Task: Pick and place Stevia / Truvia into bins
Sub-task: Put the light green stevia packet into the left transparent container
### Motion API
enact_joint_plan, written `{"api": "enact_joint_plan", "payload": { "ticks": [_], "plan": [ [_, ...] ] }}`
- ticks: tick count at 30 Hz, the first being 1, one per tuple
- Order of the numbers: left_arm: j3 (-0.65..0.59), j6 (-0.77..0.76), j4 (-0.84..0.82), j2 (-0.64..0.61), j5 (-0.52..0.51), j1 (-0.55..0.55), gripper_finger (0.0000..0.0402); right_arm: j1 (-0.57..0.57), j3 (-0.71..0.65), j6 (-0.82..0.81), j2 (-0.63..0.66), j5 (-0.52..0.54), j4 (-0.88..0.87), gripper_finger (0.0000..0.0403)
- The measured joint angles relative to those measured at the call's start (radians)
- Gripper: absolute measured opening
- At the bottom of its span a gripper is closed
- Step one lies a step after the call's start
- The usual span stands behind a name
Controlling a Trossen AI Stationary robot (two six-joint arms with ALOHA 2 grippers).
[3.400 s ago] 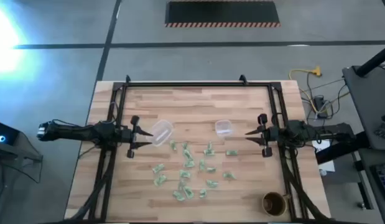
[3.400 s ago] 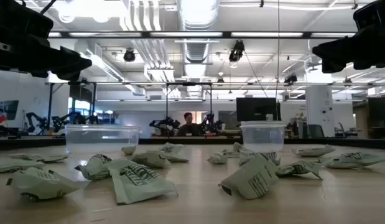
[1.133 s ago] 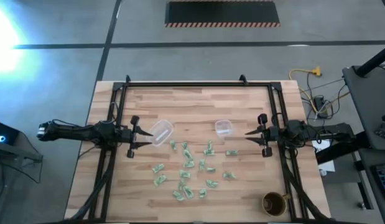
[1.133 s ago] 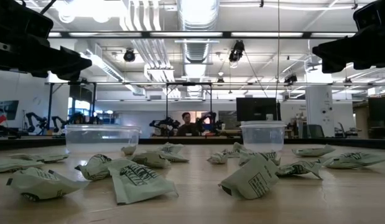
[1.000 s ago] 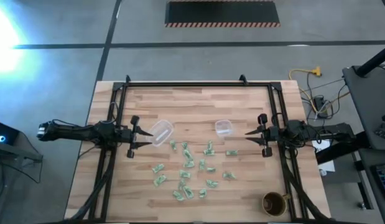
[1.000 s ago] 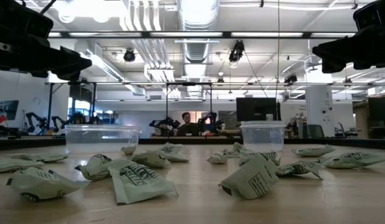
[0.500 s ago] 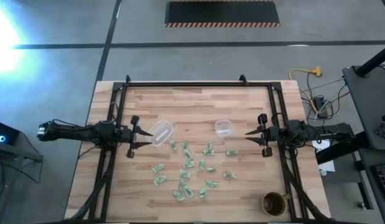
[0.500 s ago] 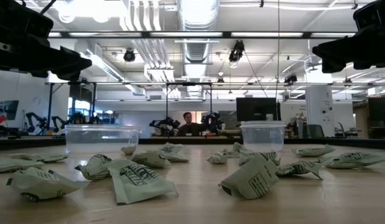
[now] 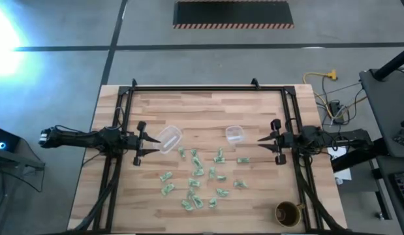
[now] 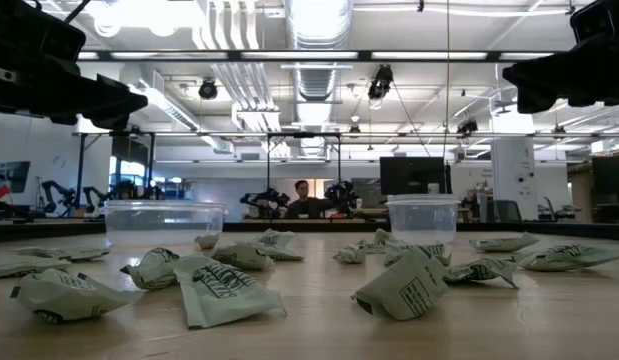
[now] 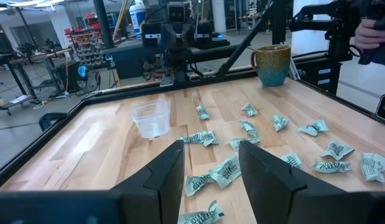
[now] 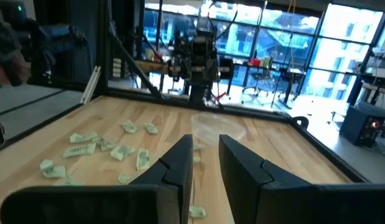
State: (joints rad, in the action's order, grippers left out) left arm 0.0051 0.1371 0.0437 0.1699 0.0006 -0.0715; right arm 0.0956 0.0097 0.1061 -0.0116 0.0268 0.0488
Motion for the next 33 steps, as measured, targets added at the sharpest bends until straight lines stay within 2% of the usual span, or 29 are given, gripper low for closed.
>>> {"api": "enact_joint_plan", "payload": {
  "ticks": [12, 17, 24, 29, 33],
  "plan": [
    [0.000, 0.000, 0.021, 0.000, 0.000, 0.000, 0.0137, 0.000, 0.000, -0.001, 0.000, 0.000, 0.035, 0.0068],
    [0.000, 0.000, 0.152, 0.000, -0.002, 0.000, 0.0137, 0.000, 0.000, 0.002, 0.000, 0.000, 0.038, 0.0068],
    [0.000, 0.001, 0.372, 0.000, -0.067, 0.000, 0.0137, 0.000, 0.000, 0.010, 0.000, 0.002, 0.045, 0.0068],
    [0.000, 0.007, 0.469, -0.001, -0.074, 0.000, 0.0137, 0.000, 0.000, 0.136, -0.001, 0.003, 0.150, 0.0068],
    [0.000, 0.140, 0.652, 0.018, -0.160, 0.000, 0.0137, 0.000, 0.000, 0.338, -0.001, 0.002, 0.270, 0.0068]
  ]
}}
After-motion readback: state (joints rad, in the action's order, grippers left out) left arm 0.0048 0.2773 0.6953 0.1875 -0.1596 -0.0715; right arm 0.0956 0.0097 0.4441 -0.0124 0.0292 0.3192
